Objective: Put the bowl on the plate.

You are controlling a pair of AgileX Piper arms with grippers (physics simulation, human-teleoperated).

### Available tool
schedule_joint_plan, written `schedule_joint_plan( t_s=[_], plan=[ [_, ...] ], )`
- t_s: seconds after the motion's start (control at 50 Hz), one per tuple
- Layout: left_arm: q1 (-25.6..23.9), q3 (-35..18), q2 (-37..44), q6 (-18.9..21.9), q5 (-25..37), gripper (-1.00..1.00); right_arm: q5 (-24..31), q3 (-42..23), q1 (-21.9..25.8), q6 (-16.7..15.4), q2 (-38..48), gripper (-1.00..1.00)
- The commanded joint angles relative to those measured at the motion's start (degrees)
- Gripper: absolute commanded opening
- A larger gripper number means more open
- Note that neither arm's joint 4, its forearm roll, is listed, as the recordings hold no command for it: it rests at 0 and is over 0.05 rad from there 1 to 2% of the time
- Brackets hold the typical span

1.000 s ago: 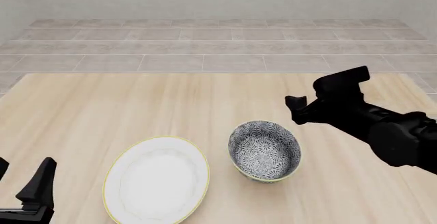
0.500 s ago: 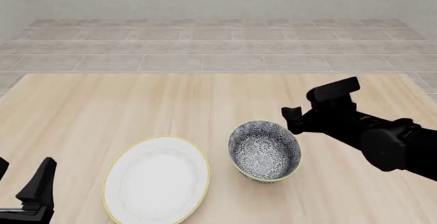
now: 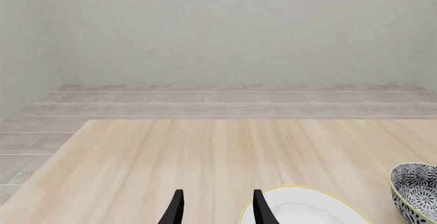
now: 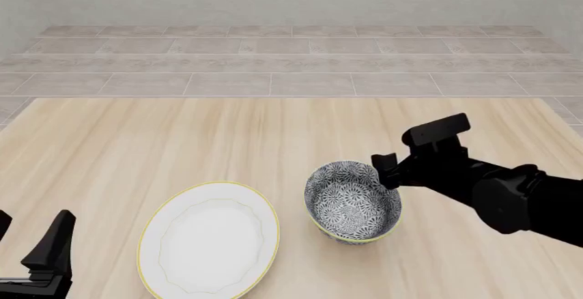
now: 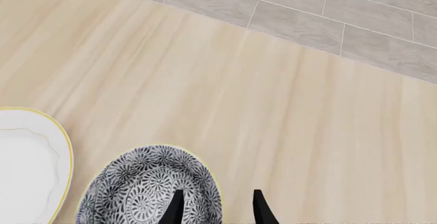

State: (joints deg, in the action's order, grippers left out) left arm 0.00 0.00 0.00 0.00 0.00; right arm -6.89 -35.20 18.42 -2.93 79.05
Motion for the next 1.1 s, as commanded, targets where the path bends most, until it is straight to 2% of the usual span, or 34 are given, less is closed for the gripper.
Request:
schedule_joint_plan(
  t_s=[0.02, 0.9, 0.92, 0.98, 1.1],
  plan=[
    [0.00, 0.00, 0.00, 0.00, 0.00, 1.00, -0.16, 0.50, 0.20, 0.18, 0.34, 1.00],
    [0.00, 0.00, 0.00, 0.00, 0.00, 1.00, -2.28, 2.19, 1.72, 1.77, 4.53, 1.00],
    [0.00, 0.00, 0.00, 0.00, 0.00, 1.00, -2.09, 1.99, 1.97, 3.26, 5.01, 1.00],
    [0.00, 0.00, 0.00, 0.00, 0.00, 1.00, -2.50, 2.22, 1.71, 2.26, 5.25, 1.00],
    [0.00, 0.00, 0.00, 0.00, 0.00, 1.00, -2.04, 2.15, 1.85, 2.41, 4.97, 1.00]
  ],
)
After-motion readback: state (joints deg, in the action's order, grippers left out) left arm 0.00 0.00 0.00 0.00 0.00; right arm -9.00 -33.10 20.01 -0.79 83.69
